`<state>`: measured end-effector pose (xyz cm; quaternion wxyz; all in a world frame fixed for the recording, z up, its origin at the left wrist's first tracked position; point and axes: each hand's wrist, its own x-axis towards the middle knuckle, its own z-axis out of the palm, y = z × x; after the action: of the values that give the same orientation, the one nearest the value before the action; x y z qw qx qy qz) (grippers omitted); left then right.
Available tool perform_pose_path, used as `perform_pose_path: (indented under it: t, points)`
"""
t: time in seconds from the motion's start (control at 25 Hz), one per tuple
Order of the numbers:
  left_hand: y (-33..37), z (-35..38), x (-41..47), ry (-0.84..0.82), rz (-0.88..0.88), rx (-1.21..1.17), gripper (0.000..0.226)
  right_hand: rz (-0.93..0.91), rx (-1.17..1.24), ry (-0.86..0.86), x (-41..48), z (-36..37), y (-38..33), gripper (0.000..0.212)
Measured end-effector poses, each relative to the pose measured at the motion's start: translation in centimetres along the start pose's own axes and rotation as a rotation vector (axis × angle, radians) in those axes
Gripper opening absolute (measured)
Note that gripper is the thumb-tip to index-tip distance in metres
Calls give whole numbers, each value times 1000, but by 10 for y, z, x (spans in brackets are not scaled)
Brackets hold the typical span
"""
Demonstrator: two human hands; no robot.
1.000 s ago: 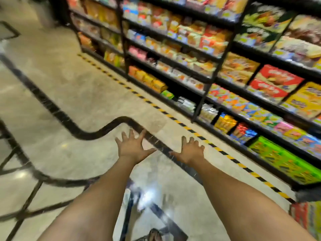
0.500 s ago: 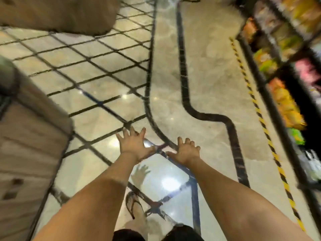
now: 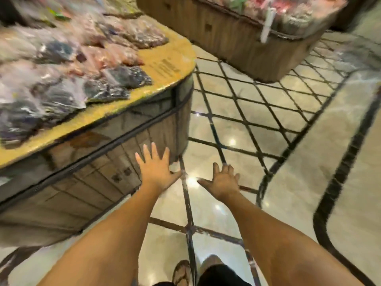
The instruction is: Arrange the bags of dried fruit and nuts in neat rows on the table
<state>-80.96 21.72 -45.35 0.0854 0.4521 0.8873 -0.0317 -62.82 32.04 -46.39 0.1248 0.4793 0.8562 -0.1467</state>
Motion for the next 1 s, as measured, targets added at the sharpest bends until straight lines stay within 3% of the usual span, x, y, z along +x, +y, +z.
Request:
perform_pose_path:
  t: [0.16,0.48,0.68,1.0]
  points:
    - [-34,-3,36,100,-172,-25,101,-145,-10,45,62,-16,-35,83]
    - [-64,-42,147,130,-424,-46,102,-423,-24,73,211,-76,-75,82]
    - [-88,-91,223,239,-559,-157,101,-510,25,239,306,-142,-104,75]
    - [-205,-143,307,480,-723,-236,107,-670,152,257,405,-183,-257,72]
